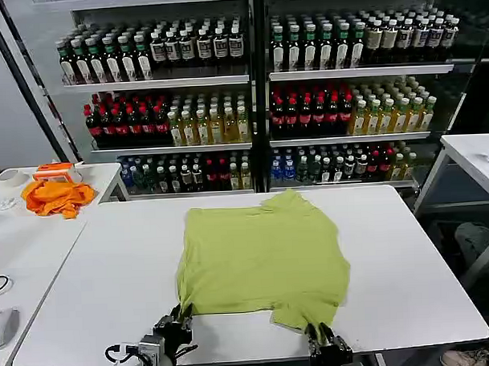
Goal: Fold and organize the clothes.
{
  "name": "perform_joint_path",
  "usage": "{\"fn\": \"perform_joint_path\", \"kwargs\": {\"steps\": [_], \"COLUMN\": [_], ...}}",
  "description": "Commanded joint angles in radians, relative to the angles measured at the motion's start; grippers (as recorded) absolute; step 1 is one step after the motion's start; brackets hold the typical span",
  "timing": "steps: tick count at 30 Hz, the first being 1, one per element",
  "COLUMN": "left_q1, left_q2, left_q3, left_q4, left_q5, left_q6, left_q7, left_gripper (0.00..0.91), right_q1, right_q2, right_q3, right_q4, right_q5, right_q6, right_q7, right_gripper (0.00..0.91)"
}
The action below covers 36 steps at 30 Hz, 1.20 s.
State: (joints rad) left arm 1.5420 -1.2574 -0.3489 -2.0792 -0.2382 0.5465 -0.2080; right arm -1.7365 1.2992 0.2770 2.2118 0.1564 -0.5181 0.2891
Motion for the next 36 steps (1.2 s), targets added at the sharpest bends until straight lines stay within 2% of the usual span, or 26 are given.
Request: {"fn": "perform_joint_path", "kwargs": {"steps": [1, 7, 15, 21, 36], "left_q1": [0.047, 0.114, 0.108, 0.042, -0.171], "left_q2": [0.002, 0.002, 0.037, 0.091, 0.155], "left_q3": [-0.010, -0.046, -0.099, -0.101, 0.016], "left_q4": [-0.122, -0.259, -0.309, -0.231, 0.028], "left_q5": [-0.018, -0.019, -0.035, -0.059, -0.054], "left_q6": [-0.013, -0.018, -0.028, -0.030, -0.050], "left_q7": [0.004, 0.006, 0.012, 0.017, 0.019], "left_gripper": [0.020, 0.020, 0.020, 0.020, 0.020], "right_q1": [-0.036, -0.082, -0.048, 0.104, 0.460], "right_q2": [-0.016, -0.059, -0.108, -0.170, -0.242], "right_q3": [0.021, 0.091, 0.184, 0.176, -0.024], "right_q4": [0.071, 0.198, 0.282, 0.191, -0.113], "right_q5": [0.010, 0.026, 0.094, 0.140, 0.146], "right_q6": [0.054, 0.123, 0.129, 0.120, 0.099], "right_q7": [0.000, -0.001, 0.004, 0.007, -0.005], "right_gripper": [0.000, 0.000, 0.000, 0.000, 0.000]}}
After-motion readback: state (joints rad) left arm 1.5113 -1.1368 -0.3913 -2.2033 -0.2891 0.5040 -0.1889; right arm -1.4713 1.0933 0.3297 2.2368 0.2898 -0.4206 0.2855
